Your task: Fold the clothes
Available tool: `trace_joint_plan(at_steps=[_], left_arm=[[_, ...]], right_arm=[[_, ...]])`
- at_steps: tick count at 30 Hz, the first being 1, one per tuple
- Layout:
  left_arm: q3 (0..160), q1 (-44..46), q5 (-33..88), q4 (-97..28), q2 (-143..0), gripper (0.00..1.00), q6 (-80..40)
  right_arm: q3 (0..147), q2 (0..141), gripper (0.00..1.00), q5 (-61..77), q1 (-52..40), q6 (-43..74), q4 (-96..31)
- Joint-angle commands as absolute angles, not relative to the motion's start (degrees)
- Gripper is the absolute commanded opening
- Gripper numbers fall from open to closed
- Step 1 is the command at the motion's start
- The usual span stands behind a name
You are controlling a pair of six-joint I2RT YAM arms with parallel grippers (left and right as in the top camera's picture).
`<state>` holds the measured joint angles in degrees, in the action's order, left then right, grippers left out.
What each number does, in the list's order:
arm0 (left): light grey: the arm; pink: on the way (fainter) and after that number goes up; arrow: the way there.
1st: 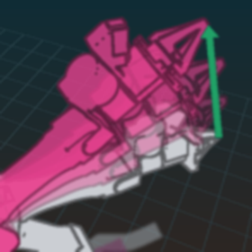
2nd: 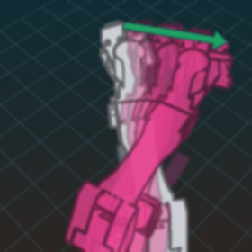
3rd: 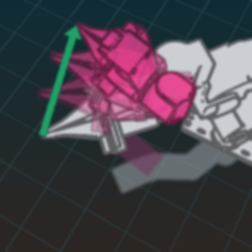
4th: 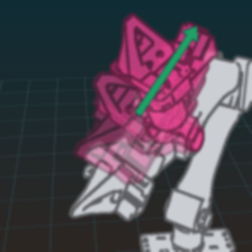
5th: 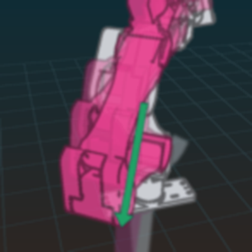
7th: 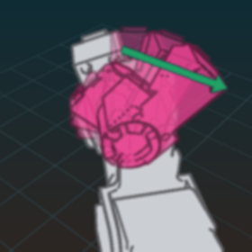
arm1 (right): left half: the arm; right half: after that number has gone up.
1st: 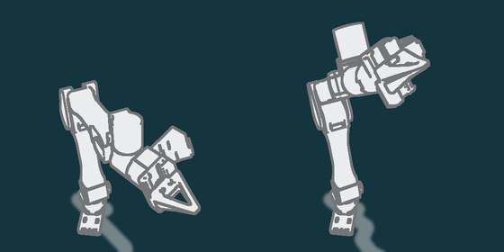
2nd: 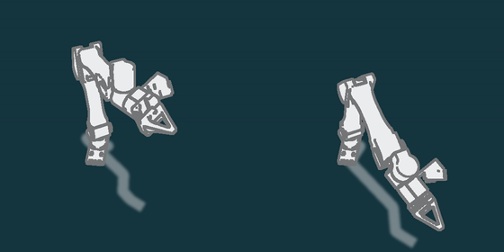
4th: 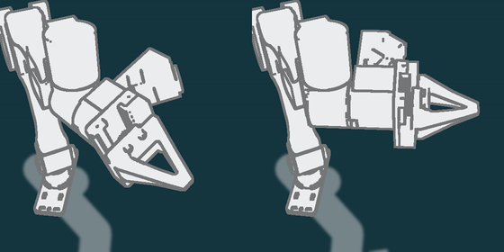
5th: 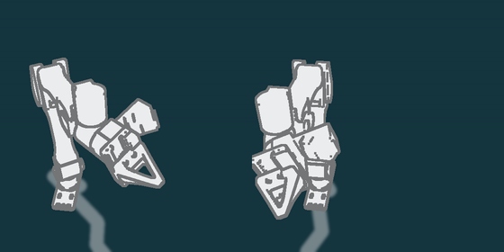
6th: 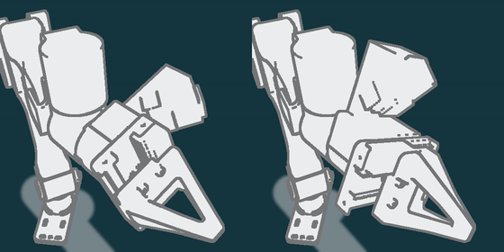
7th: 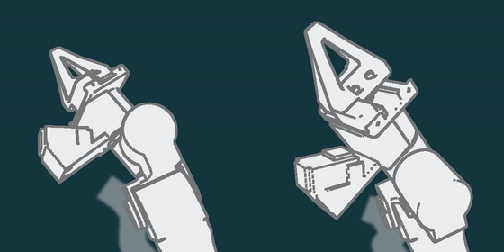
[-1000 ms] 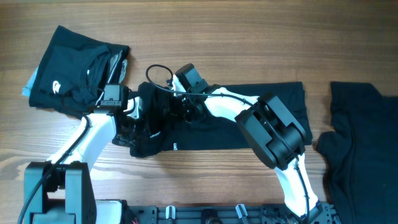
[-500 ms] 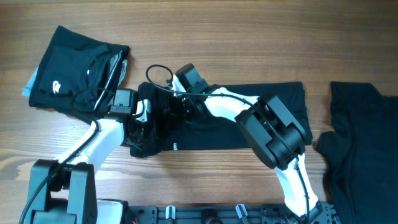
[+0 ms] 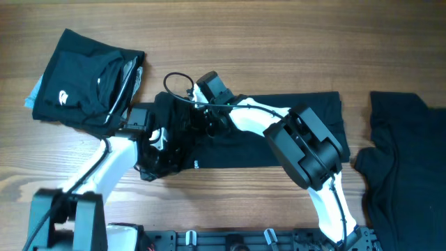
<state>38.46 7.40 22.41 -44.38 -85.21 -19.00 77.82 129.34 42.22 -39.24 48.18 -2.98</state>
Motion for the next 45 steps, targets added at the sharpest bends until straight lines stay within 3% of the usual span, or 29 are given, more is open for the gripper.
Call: trace_joint_plan(at_steps=[1, 7, 12, 25, 45], left_arm=[[39.2, 7.6, 23.0, -46.7, -82.0, 0.04, -20.6], [44.1, 7.6, 17.1, -43.9, -74.9, 0.05, -20.7], [43.6, 7.6, 9.7, -38.8, -77.3, 0.04, -21.9], [43.2, 7.6, 13.0, -34.2, -91.6, 0.04, -23.0], [43.2, 7.7, 21.3, -44.4, -92.2, 0.04, -22.8]], right_arm=[[76.1, 133.5, 0.04, 36.4, -39.4, 48.4, -4.3], [76.1, 133.5, 0.04, 36.4, -39.4, 48.4, -4.3], [76.1, 133.5, 0.04, 36.4, -39.4, 48.4, -4.3], [76.1, 133.5, 0.04, 36.4, -39.4, 48.4, -4.3], [76.1, 133.5, 0.04, 36.4, -39.4, 48.4, -4.3]])
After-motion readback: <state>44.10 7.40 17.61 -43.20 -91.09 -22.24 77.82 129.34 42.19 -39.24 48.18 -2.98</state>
